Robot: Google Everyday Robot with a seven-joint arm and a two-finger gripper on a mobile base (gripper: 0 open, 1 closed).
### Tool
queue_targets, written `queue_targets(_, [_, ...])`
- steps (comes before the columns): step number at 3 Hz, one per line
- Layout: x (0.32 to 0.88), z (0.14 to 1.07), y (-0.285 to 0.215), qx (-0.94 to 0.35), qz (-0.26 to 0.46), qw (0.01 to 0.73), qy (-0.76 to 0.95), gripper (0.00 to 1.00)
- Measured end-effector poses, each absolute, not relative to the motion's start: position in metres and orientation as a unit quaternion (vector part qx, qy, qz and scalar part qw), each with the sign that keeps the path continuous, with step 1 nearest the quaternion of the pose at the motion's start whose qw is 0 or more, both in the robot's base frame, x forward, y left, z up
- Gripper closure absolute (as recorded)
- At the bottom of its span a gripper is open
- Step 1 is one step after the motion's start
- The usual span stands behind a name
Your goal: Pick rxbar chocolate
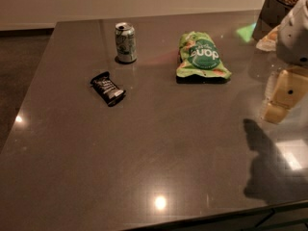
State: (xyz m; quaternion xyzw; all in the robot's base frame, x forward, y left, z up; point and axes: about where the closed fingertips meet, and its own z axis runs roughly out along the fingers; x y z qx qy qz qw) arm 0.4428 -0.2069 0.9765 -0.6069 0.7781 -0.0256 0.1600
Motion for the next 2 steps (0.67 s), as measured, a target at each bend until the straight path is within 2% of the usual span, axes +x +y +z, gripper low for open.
queue_targets(2, [0.475,0.960,-0.143,-0.608,0.018,0.175,0.774,0.00])
